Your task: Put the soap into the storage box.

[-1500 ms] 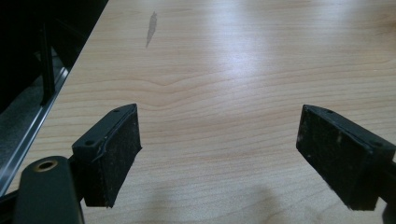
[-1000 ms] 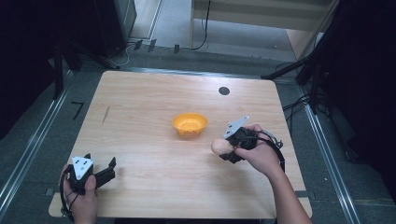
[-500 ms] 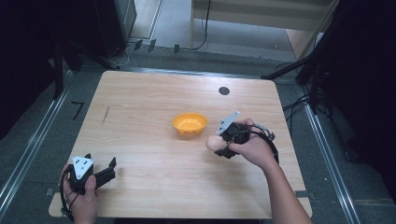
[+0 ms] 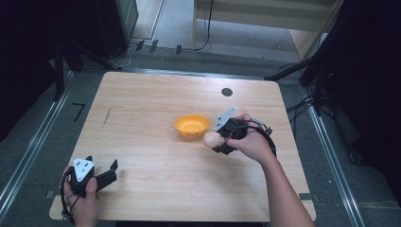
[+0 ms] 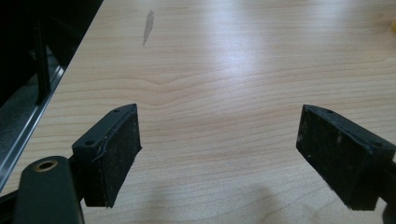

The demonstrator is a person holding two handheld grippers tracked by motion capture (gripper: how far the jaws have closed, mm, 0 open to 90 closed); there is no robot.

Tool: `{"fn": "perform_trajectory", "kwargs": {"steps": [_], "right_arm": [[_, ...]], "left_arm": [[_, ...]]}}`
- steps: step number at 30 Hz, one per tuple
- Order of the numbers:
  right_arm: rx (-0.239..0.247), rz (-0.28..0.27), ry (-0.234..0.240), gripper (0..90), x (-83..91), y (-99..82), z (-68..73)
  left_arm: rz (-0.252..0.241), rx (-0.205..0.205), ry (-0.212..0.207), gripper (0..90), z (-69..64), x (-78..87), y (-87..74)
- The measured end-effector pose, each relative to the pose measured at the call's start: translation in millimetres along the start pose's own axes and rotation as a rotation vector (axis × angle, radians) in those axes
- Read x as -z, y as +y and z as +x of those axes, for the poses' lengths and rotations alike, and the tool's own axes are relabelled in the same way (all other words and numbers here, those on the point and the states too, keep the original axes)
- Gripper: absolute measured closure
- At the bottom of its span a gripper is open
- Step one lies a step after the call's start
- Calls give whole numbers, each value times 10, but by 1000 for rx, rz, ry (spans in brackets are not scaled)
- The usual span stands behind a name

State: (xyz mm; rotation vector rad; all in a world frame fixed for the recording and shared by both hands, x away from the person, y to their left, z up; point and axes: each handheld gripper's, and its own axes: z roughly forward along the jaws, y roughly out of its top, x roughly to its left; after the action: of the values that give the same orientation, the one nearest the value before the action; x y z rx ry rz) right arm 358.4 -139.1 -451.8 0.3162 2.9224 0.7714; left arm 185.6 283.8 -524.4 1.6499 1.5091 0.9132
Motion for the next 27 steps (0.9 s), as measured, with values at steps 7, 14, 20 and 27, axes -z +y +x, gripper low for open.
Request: {"fn": "perform_trajectory", "kwargs": {"steps": [7,14,20,27], "right_arm": [[38,10,5,332,-16,113,-76],[61,7,5,331,-81,231,-137],[73,10,17,331,-130,326,-171],[100,15,27,331,-153,433,-221]], "left_arm": [[2,2,-2,144,3,-1,0],[0,8,-6,144,9,-4,-1],[4,14,-12,144,18,-4,1],[7,20,-20,144,27,-5,2]]}}
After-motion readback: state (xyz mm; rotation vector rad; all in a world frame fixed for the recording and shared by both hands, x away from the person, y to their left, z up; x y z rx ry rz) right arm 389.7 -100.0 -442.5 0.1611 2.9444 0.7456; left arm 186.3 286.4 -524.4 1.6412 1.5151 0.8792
